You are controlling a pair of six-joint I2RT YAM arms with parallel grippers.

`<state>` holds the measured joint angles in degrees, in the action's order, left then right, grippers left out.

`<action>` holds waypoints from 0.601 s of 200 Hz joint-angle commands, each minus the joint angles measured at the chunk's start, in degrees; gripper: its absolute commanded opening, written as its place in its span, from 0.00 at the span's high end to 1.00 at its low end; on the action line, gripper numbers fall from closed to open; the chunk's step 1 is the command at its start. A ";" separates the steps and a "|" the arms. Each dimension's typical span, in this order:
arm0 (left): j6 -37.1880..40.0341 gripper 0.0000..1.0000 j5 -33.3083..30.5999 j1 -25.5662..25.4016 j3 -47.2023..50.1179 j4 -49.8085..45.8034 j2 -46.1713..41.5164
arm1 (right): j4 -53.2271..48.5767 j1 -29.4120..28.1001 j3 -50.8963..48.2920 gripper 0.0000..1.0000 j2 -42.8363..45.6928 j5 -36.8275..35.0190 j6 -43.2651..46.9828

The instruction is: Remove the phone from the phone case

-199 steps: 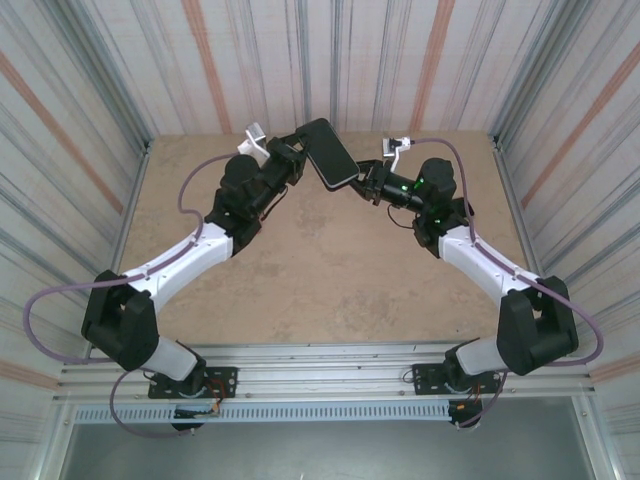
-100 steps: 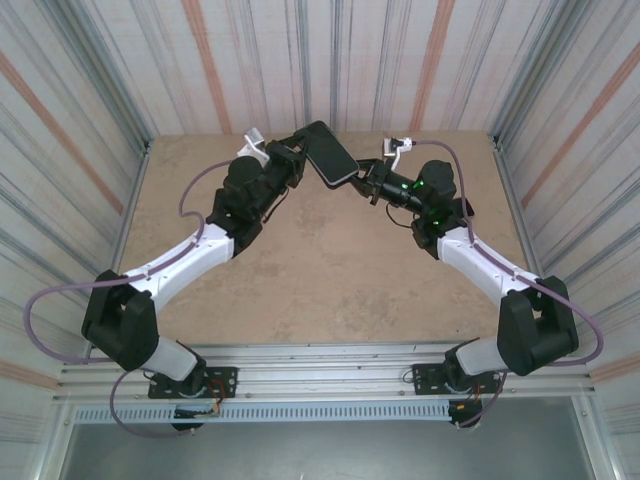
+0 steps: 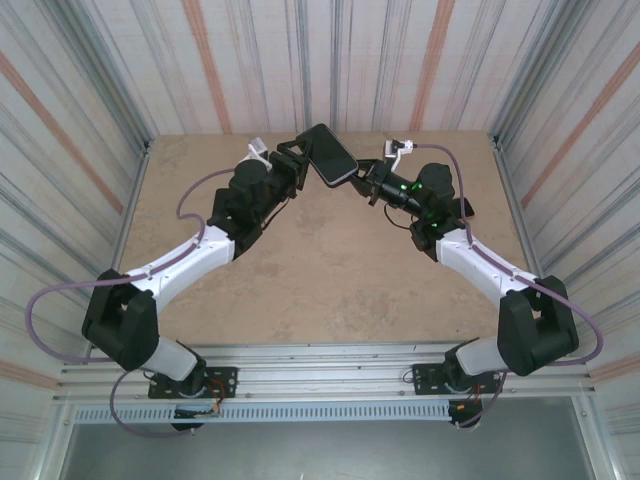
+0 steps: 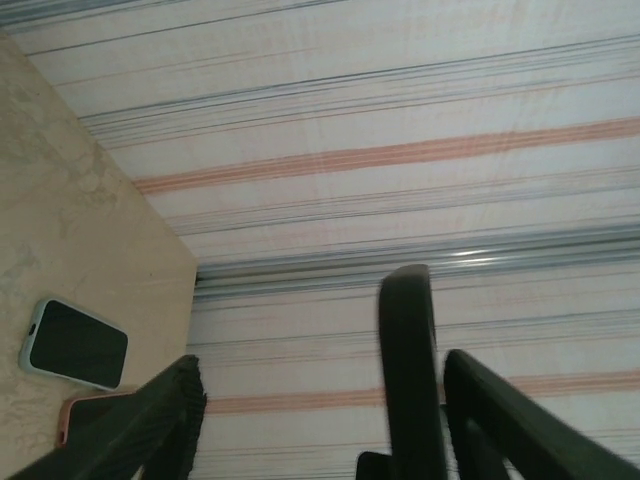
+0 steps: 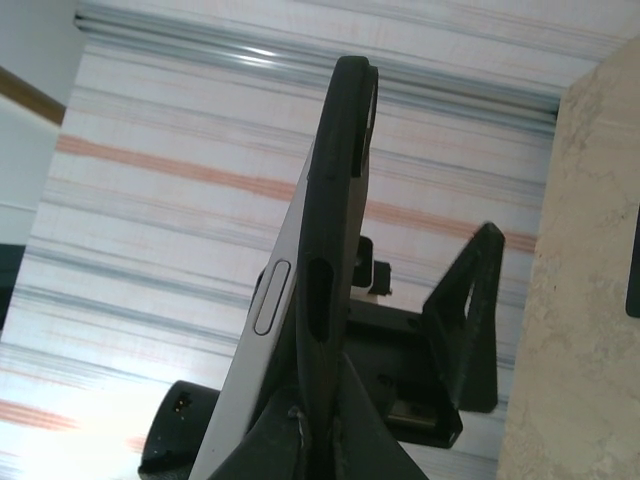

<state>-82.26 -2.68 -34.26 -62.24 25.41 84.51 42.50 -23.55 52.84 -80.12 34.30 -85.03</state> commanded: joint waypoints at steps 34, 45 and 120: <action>1.59 0.18 0.43 -1.01 -1.46 -5.91 -5.52 | 5.36 0.50 -0.89 1.00 1.32 -9.74 3.44; 1.23 0.17 -0.15 -1.69 -1.53 -7.33 -6.24 | 5.69 0.49 -0.89 1.00 1.06 -11.50 3.83; -5.81 0.25 -3.84 -9.10 -5.47 -11.97 -6.06 | 10.21 -0.67 -0.72 1.00 -2.21 -20.46 9.58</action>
<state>-85.65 -4.78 -42.35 -63.66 14.90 78.46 46.30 -23.57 51.46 -81.19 18.00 -79.22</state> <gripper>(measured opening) 0.767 0.068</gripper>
